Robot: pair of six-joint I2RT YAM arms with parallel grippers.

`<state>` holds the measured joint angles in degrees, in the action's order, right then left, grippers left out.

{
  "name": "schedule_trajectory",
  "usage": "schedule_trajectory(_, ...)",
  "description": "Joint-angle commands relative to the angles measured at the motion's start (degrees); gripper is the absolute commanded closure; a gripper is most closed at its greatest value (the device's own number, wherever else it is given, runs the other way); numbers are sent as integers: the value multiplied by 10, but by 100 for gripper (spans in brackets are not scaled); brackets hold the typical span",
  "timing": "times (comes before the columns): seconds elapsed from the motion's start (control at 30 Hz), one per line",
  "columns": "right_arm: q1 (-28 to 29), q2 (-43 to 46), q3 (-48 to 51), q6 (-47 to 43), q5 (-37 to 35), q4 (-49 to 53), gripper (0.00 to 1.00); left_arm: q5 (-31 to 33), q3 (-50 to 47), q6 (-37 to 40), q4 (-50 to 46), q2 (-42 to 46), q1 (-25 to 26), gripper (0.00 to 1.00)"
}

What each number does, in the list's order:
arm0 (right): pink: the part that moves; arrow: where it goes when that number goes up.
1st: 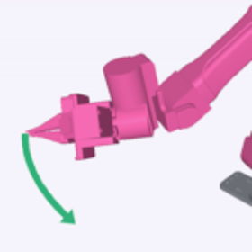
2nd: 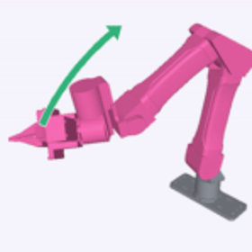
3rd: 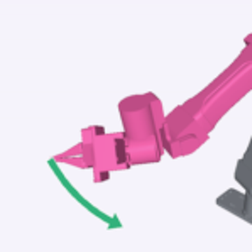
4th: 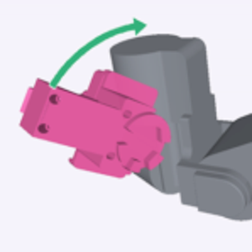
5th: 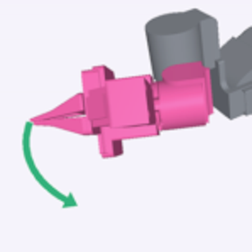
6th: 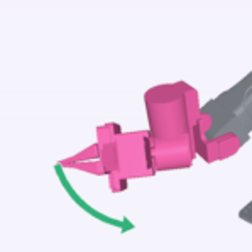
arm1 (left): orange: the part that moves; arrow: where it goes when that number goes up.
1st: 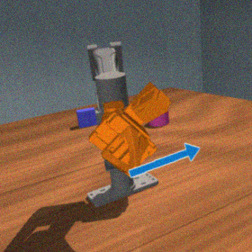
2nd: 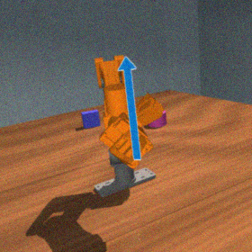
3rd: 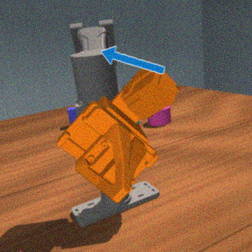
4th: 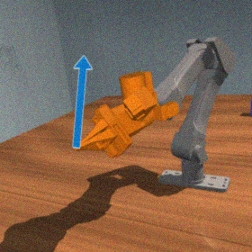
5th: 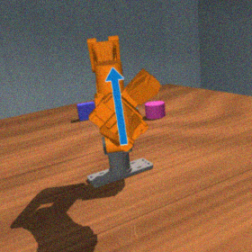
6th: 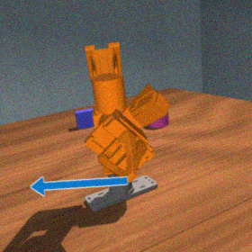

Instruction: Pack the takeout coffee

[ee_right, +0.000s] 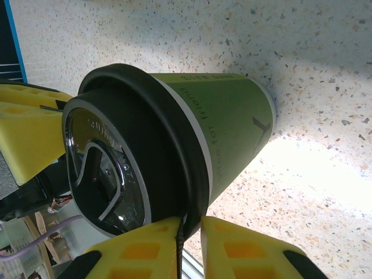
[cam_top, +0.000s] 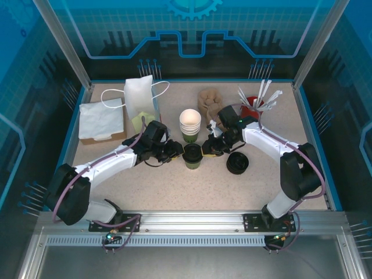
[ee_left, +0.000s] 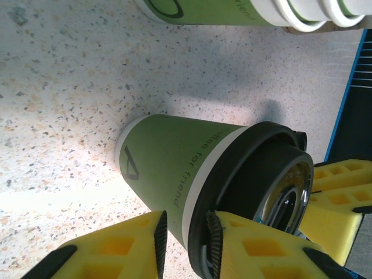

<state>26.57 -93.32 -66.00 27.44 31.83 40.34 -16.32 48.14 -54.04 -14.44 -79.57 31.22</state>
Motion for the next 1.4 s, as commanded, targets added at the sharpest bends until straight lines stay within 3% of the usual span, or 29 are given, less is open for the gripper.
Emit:
schedule_trajectory(0.0,9,15,-7,6,18,-26,81,4,25,6,-36,-8,-2,69)
schedule_trajectory(0.17,5,25,-1,11,22,-38,79,3,37,3,-34,-5,-2,62)
schedule_trajectory(1.37,-17,32,38,21,50,-61,63,3,51,13,-51,-6,4,45)
